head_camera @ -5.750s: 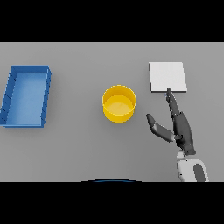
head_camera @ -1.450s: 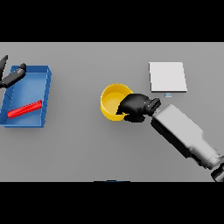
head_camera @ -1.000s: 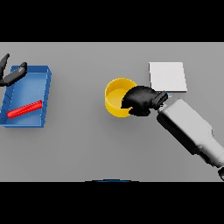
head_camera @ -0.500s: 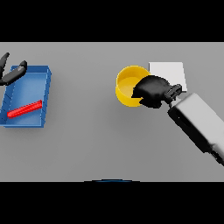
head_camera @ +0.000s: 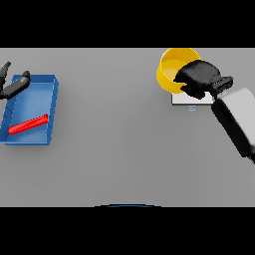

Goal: Pick up the red beaker and tilt it to pour out 1 green nut into yellow bowl. Pick up the yellow bowl and place it on the metallic measuring scale.

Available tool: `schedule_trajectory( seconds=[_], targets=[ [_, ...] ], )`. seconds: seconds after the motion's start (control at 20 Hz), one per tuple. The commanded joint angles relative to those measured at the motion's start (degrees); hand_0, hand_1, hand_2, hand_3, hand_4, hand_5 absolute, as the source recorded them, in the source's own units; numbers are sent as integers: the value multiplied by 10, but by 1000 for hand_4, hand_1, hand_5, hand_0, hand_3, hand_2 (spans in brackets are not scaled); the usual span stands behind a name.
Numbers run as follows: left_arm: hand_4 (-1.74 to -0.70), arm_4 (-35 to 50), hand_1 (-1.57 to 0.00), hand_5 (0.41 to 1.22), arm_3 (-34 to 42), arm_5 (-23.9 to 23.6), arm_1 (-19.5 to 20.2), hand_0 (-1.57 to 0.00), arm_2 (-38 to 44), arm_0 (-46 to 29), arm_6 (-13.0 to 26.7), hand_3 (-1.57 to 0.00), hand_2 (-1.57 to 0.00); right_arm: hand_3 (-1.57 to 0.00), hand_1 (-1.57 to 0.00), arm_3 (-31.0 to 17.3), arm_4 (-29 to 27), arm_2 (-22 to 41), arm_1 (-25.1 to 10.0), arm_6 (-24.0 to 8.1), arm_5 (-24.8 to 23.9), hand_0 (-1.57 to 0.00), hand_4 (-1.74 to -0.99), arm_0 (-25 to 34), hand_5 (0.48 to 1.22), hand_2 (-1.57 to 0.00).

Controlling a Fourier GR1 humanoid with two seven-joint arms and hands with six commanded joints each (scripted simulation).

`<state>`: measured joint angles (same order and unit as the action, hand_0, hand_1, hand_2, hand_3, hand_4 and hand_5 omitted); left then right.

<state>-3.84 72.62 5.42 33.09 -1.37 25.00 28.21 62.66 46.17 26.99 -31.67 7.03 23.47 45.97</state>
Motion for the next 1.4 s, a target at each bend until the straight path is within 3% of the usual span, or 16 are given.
schedule_trajectory(
  seconds=[0.0,0.2,0.4,0.95,1.05,1.1,1.15,1.35],
  targets=[
    [-852,2,1,758,6,1,3,1,1,2,10,1,1,-1155,-1571,-21,2,-2,0,7,-10,-1567,-1741,0,1221,-1556],
    [-858,7,1,768,20,2,6,1,3,-6,35,1,1,-1159,-1571,-102,3,-16,6,8,-38,-1570,-1741,22,1221,-1533],
    [-864,-1,1,789,5,0,-2,1,-5,7,38,1,1,-1240,-1571,-176,9,-19,12,36,-74,-1570,-1741,30,1221,-1450],
    [-844,-3,1,783,-2,9,7,1,-3,7,35,1,1,-1448,-1571,-253,6,-23,36,45,-87,-1571,-1741,42,1221,-1374],
    [-838,-3,1,779,4,6,7,1,-3,0,30,1,1,-1249,-1496,-256,4,-25,38,42,-89,-1565,-1741,37,1221,-1437],
    [-836,-3,1,775,5,8,6,1,-5,-2,29,1,1,-1110,-1428,-261,5,-24,40,40,-85,-1558,-1682,40,1221,-1343],
    [-837,-1,1,773,9,7,5,1,-5,0,34,1,1,-959,-1285,-261,2,-27,36,41,-83,-1471,-1632,40,1145,-1178],
    [-839,3,1,764,9,8,5,1,-1,5,37,1,1,-476,-673,-257,-20,-43,36,30,-54,-757,-1513,42,923,-579]
  ],
)
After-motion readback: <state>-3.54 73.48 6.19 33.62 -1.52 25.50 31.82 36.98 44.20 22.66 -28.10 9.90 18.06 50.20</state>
